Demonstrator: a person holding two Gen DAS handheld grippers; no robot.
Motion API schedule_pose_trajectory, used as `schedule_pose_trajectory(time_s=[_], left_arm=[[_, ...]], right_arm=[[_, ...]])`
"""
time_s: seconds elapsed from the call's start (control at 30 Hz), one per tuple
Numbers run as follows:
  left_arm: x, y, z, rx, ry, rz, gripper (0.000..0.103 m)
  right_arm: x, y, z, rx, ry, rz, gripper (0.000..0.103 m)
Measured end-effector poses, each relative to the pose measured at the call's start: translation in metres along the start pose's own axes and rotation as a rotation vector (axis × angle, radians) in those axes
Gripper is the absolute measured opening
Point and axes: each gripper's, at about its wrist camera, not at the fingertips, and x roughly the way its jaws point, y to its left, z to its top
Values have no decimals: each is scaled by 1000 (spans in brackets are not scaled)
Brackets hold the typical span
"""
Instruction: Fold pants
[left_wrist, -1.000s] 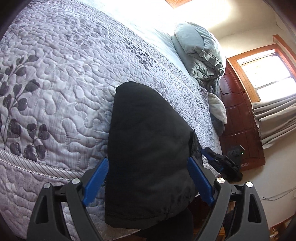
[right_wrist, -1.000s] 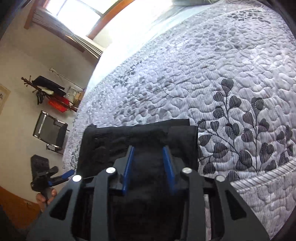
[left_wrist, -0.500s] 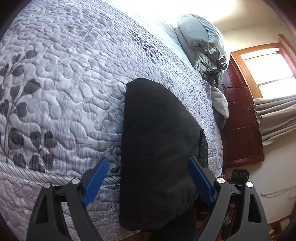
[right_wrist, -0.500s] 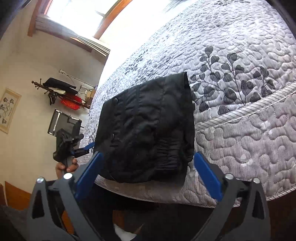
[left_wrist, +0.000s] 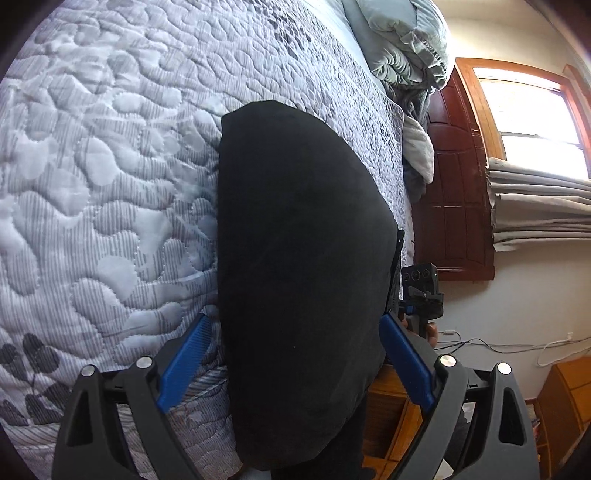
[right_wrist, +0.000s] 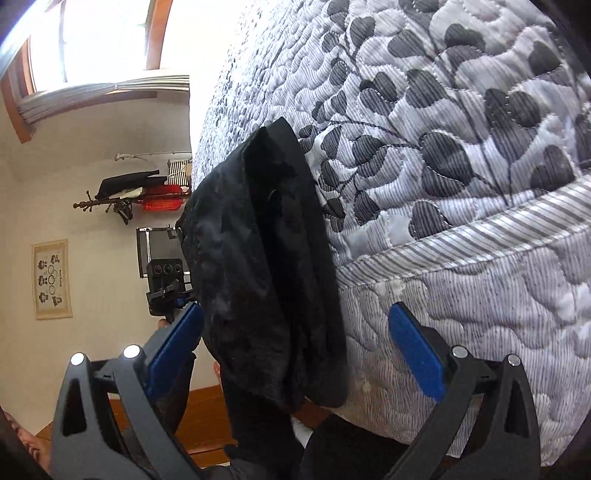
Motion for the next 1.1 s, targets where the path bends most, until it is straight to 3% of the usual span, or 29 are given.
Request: schedule_pose_trajectory(time_s=[0.17,0.37,0.47,0.57,0.63,0.67,0.7,0.77,0.8,0.9,1.1], left_arm=[[22,10,6,-22,23,-57,95],[37,-4,7,17,81,-98,99],[55,-13,5,59,116,-32,99],[57,-7,6,19,77,-23,97],[56,-4,2,4,60,12,83],[55,-4,1,-4,61,11,71],[54,-2,0,-25,55,0,60],[51,0,-3,-38,38,-8,50],[51,0,-4,-39,30,-8,46],[49,-4,-8,-33,4,8,38],[38,-20,-13,-10,-22,46,30]], right_arm=[[20,9,12,-11,39,27,101],[36,20,14,-37,80,28,101],[48,24,18,-47,83,26,101],[52,28,16,-64,80,41,101],[57,34,15,-80,72,11,101],[58,38,14,-96,69,2,99],[60,42,13,-114,74,-16,90],[61,48,13,-127,78,-38,75],[60,50,13,-127,75,-30,65],[55,59,9,-147,58,-36,52],[47,89,1,-183,36,-43,42]])
